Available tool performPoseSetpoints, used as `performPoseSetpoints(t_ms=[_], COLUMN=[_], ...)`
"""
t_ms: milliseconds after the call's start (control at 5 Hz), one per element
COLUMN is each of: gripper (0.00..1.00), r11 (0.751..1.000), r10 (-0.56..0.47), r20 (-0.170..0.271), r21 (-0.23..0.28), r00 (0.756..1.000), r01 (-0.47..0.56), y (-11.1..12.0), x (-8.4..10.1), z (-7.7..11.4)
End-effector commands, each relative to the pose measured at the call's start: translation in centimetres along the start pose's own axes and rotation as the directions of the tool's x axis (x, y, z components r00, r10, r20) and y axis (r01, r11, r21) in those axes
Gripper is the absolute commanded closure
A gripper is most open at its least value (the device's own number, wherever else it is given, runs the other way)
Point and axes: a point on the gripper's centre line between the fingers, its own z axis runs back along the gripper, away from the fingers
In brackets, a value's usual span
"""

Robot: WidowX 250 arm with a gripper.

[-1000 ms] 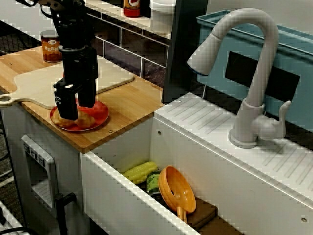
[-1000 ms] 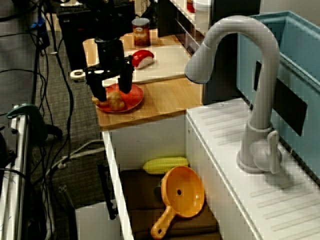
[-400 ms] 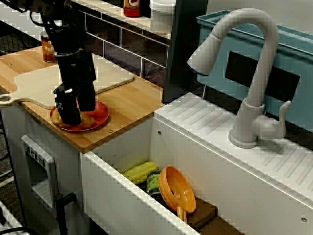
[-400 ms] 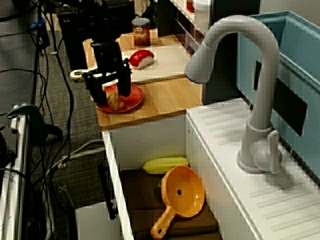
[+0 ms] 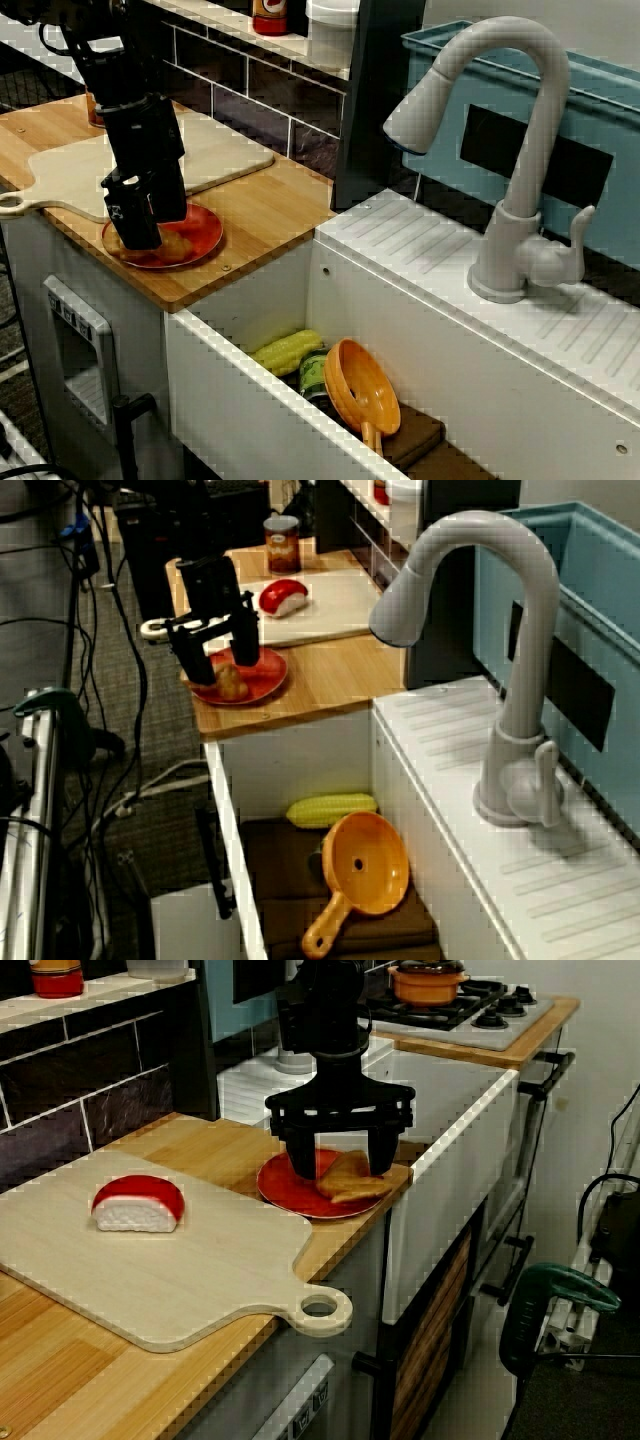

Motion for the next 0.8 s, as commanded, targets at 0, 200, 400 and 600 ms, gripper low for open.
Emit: performPoseSetpoints(t_ms=[0, 200, 400, 600], gripper=[0.00, 0.00, 0.00, 0.00], r11=[0.998, 0.998, 0.999, 0.999], r10=[0.055, 0.061, 0.047, 0.039], r20=[0.026, 0.035, 0.028, 0.026], r21=[0.032, 0.022, 0.015, 0.010], r00=[0.998, 0.998, 0.999, 0.999], r01=[-0.056, -0.061, -0.047, -0.039], y=[1.2, 1.4, 1.2, 1.0], x=[-0.3, -0.2, 0.4, 1.0], z=[0.8, 1.1, 1.2, 1.6])
